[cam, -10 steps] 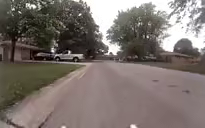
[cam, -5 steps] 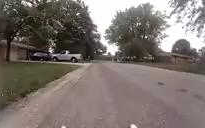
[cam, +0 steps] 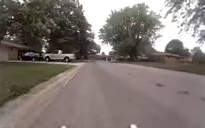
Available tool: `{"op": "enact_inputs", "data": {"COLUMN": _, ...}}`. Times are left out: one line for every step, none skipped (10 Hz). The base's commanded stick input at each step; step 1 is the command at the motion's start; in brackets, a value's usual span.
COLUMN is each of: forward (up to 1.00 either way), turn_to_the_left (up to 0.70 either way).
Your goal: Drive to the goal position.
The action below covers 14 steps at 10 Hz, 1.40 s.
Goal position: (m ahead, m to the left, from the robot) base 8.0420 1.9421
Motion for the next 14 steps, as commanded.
{"op": "enact_inputs", "data": {"forward": 0.70, "turn_to_the_left": -0.08}}
{"op": "enact_inputs", "data": {"forward": 0.70, "turn_to_the_left": -0.35}}
{"op": "enact_inputs", "data": {"forward": 0.70, "turn_to_the_left": -0.35}}
{"op": "enact_inputs", "data": {"forward": 0.70, "turn_to_the_left": -0.03}}
{"op": "enact_inputs", "data": {"forward": 0.70, "turn_to_the_left": 0.00}}
{"op": "enact_inputs", "data": {"forward": 0.70, "turn_to_the_left": 0.00}}
{"op": "enact_inputs", "data": {"forward": 0.70, "turn_to_the_left": 0.00}}
{"op": "enact_inputs", "data": {"forward": 0.70, "turn_to_the_left": 0.00}}
{"op": "enact_inputs", "data": {"forward": 0.70, "turn_to_the_left": 0.00}}
{"op": "enact_inputs", "data": {"forward": 0.70, "turn_to_the_left": 0.00}}
{"op": "enact_inputs", "data": {"forward": 0.70, "turn_to_the_left": 0.00}}
{"op": "enact_inputs", "data": {"forward": 0.70, "turn_to_the_left": 0.00}}
{"op": "enact_inputs", "data": {"forward": 0.70, "turn_to_the_left": 0.00}}
{"op": "enact_inputs", "data": {"forward": 0.70, "turn_to_the_left": 0.00}}
